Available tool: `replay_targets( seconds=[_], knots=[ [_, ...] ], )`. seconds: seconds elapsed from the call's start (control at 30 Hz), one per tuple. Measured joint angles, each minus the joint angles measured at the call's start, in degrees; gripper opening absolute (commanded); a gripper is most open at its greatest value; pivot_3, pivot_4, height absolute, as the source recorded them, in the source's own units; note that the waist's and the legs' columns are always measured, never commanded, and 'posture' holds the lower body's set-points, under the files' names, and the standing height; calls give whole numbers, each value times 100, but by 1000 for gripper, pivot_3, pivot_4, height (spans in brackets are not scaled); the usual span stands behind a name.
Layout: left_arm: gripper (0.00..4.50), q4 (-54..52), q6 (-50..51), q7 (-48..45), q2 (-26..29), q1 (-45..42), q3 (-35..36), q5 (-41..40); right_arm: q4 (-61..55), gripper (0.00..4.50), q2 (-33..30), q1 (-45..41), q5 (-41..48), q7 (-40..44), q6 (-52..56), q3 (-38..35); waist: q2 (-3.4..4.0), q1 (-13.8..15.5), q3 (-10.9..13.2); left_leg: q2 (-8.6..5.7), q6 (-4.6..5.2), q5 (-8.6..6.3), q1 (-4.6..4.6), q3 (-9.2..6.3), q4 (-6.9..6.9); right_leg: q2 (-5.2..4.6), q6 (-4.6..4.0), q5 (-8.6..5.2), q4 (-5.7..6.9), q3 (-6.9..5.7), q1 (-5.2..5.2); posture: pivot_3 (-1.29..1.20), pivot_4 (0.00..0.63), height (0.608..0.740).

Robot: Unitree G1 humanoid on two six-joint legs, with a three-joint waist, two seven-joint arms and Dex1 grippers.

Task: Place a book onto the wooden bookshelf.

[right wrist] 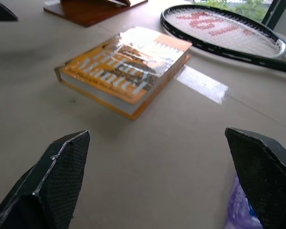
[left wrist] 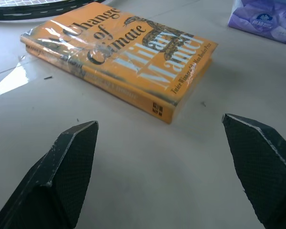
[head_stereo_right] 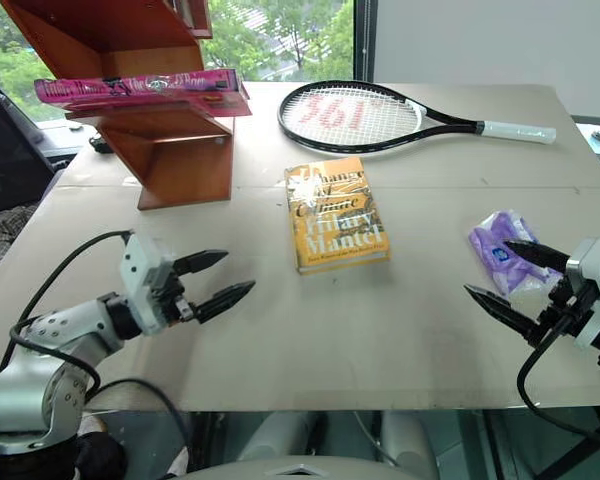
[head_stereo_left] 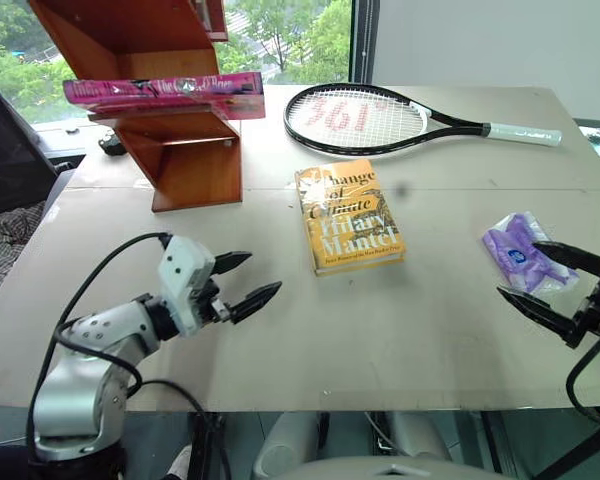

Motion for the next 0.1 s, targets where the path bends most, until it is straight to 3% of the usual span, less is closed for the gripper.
replay_targets(
  seconds=[0.1],
  knots=[
    [4296, 192, -224, -18, 94, 186, 69, -85, 19, 4500, 98, 140, -161, 39, -119, -32, 8, -4, -4, 2, 1, 0, 9, 5, -3, 2, 0, 0, -5, 4, 7, 0, 150, 740]
  ],
)
